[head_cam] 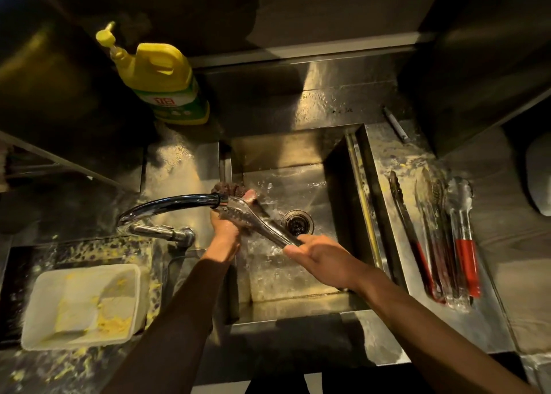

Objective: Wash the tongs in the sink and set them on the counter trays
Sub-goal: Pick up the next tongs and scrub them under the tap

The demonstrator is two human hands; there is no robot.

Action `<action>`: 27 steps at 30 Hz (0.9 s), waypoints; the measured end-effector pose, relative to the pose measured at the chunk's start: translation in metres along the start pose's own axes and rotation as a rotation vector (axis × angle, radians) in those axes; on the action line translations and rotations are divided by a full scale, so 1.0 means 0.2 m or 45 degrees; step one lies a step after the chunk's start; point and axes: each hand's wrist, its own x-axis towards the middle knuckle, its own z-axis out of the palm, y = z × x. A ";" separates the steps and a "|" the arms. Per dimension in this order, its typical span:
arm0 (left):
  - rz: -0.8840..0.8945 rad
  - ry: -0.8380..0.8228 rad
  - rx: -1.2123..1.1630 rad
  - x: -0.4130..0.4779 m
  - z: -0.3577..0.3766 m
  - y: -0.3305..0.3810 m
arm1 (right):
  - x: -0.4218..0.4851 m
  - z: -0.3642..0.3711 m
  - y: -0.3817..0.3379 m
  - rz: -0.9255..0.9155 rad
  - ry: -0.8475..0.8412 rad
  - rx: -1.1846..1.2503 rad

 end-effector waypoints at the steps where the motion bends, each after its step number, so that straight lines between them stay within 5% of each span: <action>1: -0.060 0.053 -0.023 0.00 0.01 -0.01 | 0.01 0.00 0.00 0.015 0.028 -0.006; 4: -0.190 -0.113 -0.179 0.00 0.00 -0.03 | 0.06 -0.02 0.02 0.064 0.071 -0.042; 9: 0.208 -0.244 0.528 0.07 -0.08 0.00 | 0.05 -0.04 0.15 0.118 0.021 -0.130; 13: -0.001 -0.255 -0.019 0.01 -0.12 0.01 | -0.01 -0.06 0.19 0.175 0.213 0.059; 17: -0.096 -0.516 -0.339 -0.08 -0.13 0.04 | 0.00 -0.04 0.20 0.207 0.216 0.024; 23: -0.166 -0.642 -0.117 -0.13 -0.08 0.09 | 0.07 0.04 0.11 0.083 0.057 0.029; 27: 0.113 -0.483 0.127 -0.06 -0.10 0.09 | 0.07 -0.02 0.15 0.056 0.110 -0.096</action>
